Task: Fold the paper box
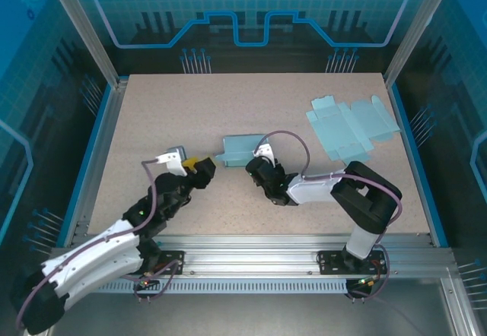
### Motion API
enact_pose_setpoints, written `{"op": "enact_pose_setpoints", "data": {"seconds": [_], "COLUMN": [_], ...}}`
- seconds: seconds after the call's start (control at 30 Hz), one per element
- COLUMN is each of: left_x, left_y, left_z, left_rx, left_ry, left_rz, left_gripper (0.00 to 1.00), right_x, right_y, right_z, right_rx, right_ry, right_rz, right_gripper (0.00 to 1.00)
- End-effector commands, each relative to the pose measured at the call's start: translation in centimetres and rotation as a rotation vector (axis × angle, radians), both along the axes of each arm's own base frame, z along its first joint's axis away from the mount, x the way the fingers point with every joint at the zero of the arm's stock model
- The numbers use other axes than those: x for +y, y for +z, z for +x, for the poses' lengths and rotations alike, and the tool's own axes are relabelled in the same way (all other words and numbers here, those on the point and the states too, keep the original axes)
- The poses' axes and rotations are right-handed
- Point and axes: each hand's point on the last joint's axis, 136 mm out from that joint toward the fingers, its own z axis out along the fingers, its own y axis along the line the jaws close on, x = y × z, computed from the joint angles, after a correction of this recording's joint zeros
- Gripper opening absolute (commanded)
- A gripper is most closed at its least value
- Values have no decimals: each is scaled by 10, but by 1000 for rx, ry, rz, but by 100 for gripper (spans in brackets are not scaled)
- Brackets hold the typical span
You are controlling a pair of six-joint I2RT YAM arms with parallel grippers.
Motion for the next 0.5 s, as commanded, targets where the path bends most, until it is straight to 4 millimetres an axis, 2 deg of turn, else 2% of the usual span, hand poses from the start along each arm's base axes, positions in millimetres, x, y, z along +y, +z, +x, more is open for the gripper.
{"op": "enact_pose_setpoints", "data": {"seconds": [0.0, 0.1, 0.27, 0.37, 0.47], "left_x": [20, 13, -4, -12, -15], "left_y": [-21, -6, 15, 23, 26], "left_z": [-9, -4, 19, 38, 63], "left_rx": [133, 137, 128, 134, 174], "left_ry": [42, 12, -24, -41, -64], "left_rz": [203, 273, 408, 472, 476], "left_gripper": [67, 70, 72, 73, 75], "right_x": [-6, -7, -11, -12, -12], "right_y": [-3, 1, 10, 16, 32], "right_z": [-14, -17, -19, -21, -28], "right_rx": [35, 36, 29, 31, 15], "right_ry": [22, 26, 22, 23, 32], "right_rz": [-90, -100, -102, -99, -86], "right_gripper": [47, 56, 71, 82, 90]}}
